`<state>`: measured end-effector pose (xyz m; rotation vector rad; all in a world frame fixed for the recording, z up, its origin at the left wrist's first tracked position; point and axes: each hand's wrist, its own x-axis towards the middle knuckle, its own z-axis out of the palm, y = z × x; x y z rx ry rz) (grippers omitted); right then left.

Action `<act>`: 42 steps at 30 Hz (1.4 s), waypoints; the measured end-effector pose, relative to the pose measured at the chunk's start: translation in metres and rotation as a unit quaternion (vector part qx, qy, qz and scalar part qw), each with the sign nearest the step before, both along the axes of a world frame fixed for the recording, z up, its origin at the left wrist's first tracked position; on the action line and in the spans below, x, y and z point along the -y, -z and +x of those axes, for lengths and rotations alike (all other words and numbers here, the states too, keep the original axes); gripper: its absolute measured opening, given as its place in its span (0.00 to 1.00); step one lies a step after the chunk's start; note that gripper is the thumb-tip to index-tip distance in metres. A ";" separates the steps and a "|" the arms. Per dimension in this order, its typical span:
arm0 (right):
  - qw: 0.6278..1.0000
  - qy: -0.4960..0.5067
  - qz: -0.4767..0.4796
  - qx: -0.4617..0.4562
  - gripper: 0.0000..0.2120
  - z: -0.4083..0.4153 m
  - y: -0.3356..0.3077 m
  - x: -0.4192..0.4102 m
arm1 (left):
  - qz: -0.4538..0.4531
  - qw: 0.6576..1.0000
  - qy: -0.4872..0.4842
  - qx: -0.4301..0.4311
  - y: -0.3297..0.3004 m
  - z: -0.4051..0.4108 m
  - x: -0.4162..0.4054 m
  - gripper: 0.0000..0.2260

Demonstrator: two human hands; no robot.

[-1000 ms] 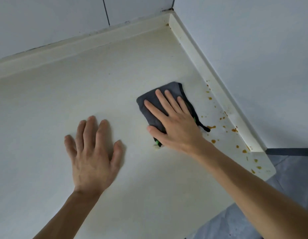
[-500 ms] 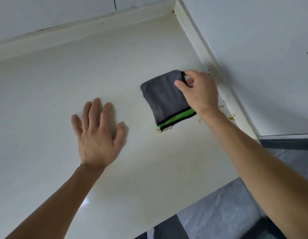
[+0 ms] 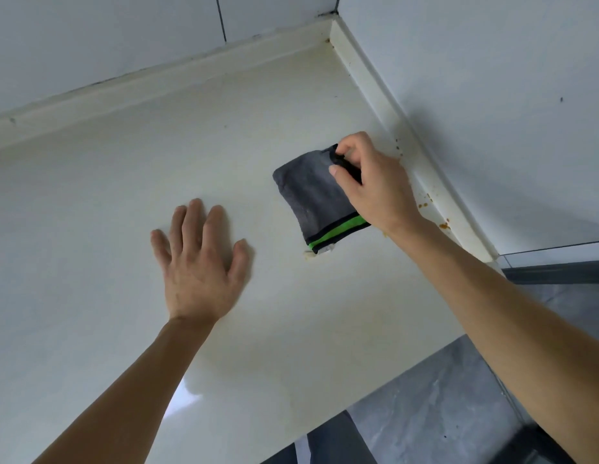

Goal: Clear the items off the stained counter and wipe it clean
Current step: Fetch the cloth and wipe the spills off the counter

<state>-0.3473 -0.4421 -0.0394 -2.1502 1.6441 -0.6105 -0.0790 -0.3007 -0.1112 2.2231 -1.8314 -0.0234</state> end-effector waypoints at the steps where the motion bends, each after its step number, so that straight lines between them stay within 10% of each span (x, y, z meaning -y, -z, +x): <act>1: 0.999 0.014 0.030 0.009 0.17 -0.002 -0.001 0.001 | 0.001 1.000 0.000 0.000 0.000 0.000 0.000 0.26; 12: 0.993 0.032 0.112 0.034 0.18 0.012 -0.029 0.003 | 0.018 1.000 -0.001 -0.001 -0.008 -0.003 0.000 0.25; 21: 0.963 0.016 0.119 0.242 0.21 0.069 -0.101 0.006 | 0.013 1.000 0.005 -0.007 -0.009 -0.003 0.000 0.24; 29: 0.828 0.076 0.176 0.527 0.18 0.029 -0.153 0.025 | 0.015 1.000 0.008 -0.005 -0.008 -0.003 -0.001 0.24; 35: 0.967 0.170 0.118 0.150 0.26 -0.031 -0.070 0.035 | 0.026 1.000 -0.001 -0.009 -0.005 -0.002 -0.002 0.27; 42: 0.992 0.129 0.006 -0.008 0.23 -0.020 -0.048 0.034 | 0.008 1.000 -0.001 0.001 -0.001 -0.001 -0.001 0.25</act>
